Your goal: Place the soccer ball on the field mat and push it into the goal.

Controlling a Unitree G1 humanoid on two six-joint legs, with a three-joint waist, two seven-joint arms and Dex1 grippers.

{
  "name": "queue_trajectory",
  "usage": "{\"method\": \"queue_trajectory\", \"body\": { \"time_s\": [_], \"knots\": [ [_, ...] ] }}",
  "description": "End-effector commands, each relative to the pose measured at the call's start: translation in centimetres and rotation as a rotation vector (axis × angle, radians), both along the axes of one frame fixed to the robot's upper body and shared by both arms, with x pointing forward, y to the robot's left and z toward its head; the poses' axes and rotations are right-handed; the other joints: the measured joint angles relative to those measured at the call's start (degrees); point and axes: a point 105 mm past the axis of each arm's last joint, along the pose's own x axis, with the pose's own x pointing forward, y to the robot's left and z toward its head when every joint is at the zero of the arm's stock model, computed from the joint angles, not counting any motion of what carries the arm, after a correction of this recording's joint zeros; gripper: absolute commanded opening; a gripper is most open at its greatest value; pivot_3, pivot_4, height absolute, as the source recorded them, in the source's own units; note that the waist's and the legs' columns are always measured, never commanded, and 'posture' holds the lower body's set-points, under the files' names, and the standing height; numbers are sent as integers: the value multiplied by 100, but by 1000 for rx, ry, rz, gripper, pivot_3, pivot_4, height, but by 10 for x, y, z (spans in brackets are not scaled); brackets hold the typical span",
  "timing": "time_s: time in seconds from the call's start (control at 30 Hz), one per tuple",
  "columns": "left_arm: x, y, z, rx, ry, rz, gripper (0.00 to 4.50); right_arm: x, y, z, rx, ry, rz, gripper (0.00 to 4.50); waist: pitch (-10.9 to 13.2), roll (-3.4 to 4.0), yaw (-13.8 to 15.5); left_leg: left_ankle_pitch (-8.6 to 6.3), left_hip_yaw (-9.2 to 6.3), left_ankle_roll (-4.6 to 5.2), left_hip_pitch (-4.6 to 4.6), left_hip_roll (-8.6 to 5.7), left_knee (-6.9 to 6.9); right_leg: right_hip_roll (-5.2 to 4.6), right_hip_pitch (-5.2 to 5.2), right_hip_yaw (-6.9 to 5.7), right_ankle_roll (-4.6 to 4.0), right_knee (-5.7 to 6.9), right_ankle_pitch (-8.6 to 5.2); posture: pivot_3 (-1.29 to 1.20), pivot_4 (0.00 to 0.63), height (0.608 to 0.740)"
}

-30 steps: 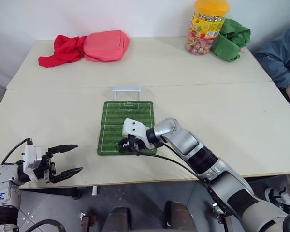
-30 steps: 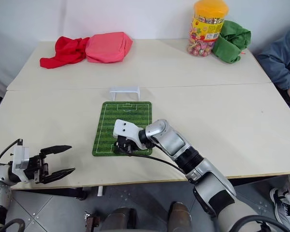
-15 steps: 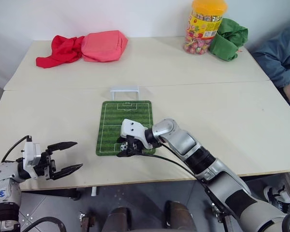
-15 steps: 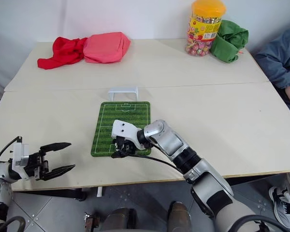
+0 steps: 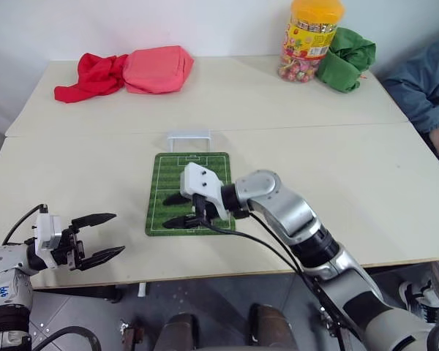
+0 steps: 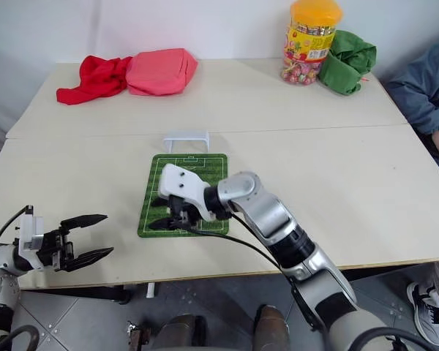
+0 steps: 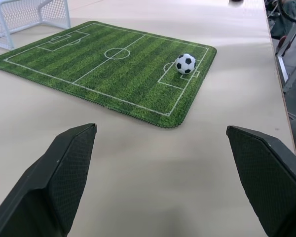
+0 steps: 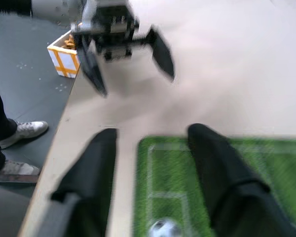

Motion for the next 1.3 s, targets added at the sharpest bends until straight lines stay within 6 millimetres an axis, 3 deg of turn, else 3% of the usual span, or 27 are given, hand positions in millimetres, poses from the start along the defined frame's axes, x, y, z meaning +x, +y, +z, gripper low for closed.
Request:
{"method": "queue_trajectory", "body": {
  "time_s": [0.03,0.17,0.37,0.53,0.63,0.83,1.03,1.3],
  "knots": [
    [-11,-5,7,-7,-9,-123,4500,-19,-10,-16,-42,-14,29,1214,-1,-2,25,0,-1,1,0,0,0,0,0,0,0,1,0,0,150,740],
    [-11,-4,10,-15,-17,-122,4500,-15,-15,-30,-69,27,-3,16,-1,-2,-5,-1,3,1,1,1,2,0,-1,1,0,1,0,0,150,740],
    [-13,-5,19,-78,-45,-124,4500,-3,-17,-45,-94,50,-32,16,-1,-3,-13,-1,9,0,7,6,-2,2,-1,3,0,0,0,0,150,740],
    [-33,-7,4,-49,40,-164,4500,7,-12,-47,-93,52,-39,16,0,-2,-51,-2,11,-2,9,9,-4,4,-2,3,-1,-1,0,0,150,740],
    [-30,-5,8,-68,14,-135,4500,16,-10,-45,-86,36,-54,16,0,-1,-16,-3,11,-3,11,13,-3,7,-2,3,-2,1,0,0,150,740],
    [-13,-3,20,-89,-52,-69,4500,54,-7,-15,-28,-35,-142,16,1,0,29,-3,11,-2,5,13,10,8,-1,4,-9,2,3,0,150,740],
    [8,5,34,-111,-122,36,4500,96,-29,12,55,-86,-348,16,1,-1,-29,-4,10,-4,7,15,0,9,-2,-4,-9,0,3,0,150,740],
    [22,10,37,-145,-156,141,4500,91,-53,43,160,-120,-395,16,1,0,-51,-4,13,-4,8,17,-6,9,-4,-5,-9,-3,3,0,150,740]
  ]
}}
